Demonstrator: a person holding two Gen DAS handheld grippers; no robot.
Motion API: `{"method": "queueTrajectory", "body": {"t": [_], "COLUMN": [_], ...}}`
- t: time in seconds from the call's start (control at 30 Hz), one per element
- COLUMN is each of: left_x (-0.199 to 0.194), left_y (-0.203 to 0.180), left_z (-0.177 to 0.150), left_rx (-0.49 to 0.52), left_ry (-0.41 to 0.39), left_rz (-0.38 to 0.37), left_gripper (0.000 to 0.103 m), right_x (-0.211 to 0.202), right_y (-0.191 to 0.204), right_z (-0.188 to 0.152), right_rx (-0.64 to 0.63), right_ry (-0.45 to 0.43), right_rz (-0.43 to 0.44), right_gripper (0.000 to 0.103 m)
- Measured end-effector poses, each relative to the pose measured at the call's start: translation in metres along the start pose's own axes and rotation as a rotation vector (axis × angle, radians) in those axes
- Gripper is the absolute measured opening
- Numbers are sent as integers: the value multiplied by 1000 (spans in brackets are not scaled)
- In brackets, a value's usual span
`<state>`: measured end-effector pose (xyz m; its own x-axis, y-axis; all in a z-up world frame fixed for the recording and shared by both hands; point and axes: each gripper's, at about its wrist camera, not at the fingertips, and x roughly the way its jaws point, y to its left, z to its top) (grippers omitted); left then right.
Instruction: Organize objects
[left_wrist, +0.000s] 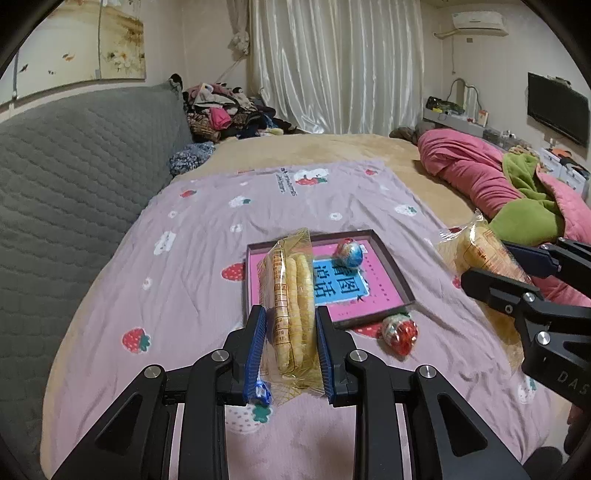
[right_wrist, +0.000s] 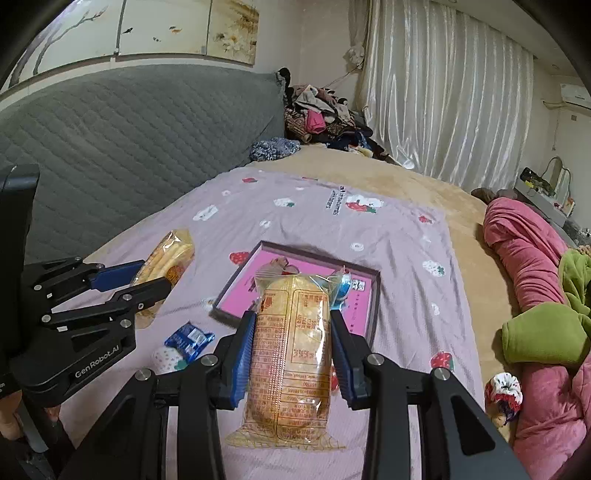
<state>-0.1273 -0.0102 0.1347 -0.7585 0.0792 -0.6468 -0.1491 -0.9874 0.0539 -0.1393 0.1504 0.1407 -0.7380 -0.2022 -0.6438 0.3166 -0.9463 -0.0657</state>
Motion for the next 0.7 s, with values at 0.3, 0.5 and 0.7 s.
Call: {"method": "queueTrajectory", "body": {"t": [0.3,0.5,0.7], "left_x": [13,28,46], "left_y": [4,6,4], "left_z": [28,44,62], "left_rx": [-7,-15,-8], "left_ry": [-21,-32,-38], "left_rz": [0,-7,-1], "left_gripper": [28,28,28], "right_x": [6,15,33], "right_y": [-13,-24,-37], "right_z": [21,30,41], "right_rx": [6,18,27], "right_ry": [-32,-56,-62], "right_rz": [-5,7,15], "right_gripper": [39,39,39]}}
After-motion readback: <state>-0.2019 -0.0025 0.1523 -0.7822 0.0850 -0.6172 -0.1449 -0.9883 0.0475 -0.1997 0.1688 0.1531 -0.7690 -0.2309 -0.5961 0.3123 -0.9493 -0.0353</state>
